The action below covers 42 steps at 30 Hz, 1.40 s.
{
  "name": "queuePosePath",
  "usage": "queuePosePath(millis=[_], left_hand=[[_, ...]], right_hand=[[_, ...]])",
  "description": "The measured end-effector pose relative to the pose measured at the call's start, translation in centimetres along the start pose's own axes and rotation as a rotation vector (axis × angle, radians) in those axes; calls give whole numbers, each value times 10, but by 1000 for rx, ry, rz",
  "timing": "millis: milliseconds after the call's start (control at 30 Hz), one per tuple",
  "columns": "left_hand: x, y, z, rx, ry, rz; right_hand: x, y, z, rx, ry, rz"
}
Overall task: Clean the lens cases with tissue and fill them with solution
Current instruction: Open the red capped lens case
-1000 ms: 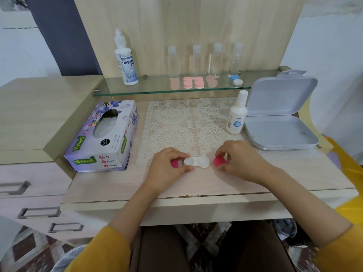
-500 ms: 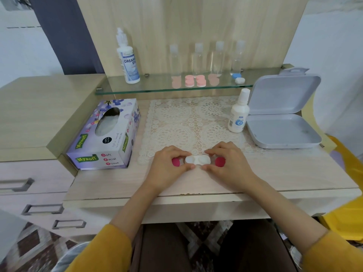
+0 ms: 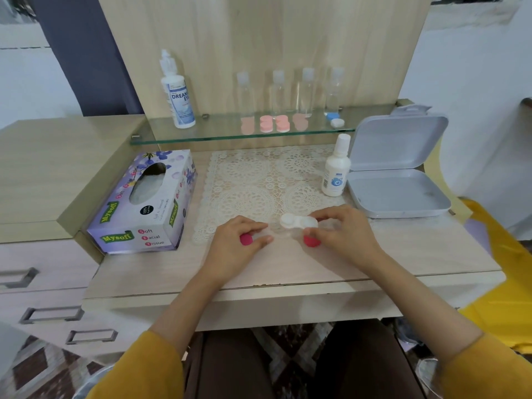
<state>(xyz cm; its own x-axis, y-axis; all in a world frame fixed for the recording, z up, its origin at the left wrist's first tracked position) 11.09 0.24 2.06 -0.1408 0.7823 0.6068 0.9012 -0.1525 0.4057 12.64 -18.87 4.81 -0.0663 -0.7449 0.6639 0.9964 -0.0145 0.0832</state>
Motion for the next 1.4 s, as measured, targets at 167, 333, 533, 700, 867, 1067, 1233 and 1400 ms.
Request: queuePosePath(millis=[167,333,533,700,867,1067,1233,1400], left_hand=[[-3,7,-4,-5,49,27],[-22,26,-28,-94,154,99],[-67,42,-45,-176,211,218],[-92,37,-45,-206,242,315],[-91,36,-45,-226,218,303],[-92,35,-43,-230,216,294],[-91,36,-41,-249,224,284],[-93,36,-41,-240,208,287]], right_hand=[[45,3,-23,-89,51,-82],[94,7,-44,-136,38,-198],[131,18,-69,-176,-47,-318],[142,29,-80,-167,-133,-423],[141,35,-74,-15,-294,-542],[132,37,-54,239,-433,-595],[124,36,-52,323,-409,-535],[121,30,-48,372,-467,-566]])
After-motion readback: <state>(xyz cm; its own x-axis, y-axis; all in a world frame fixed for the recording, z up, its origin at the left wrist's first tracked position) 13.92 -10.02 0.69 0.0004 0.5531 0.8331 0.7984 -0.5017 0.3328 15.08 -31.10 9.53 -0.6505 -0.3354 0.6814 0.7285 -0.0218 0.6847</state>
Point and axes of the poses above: each hand's wrist, its own y-axis towards the middle knuckle, its own x-axis out of the back of the hand, z = x × y, the point moved 10 cm from there along y, towards the middle knuckle, and after that the axes turned 13 degrees about -x, right-handed, at the moved point
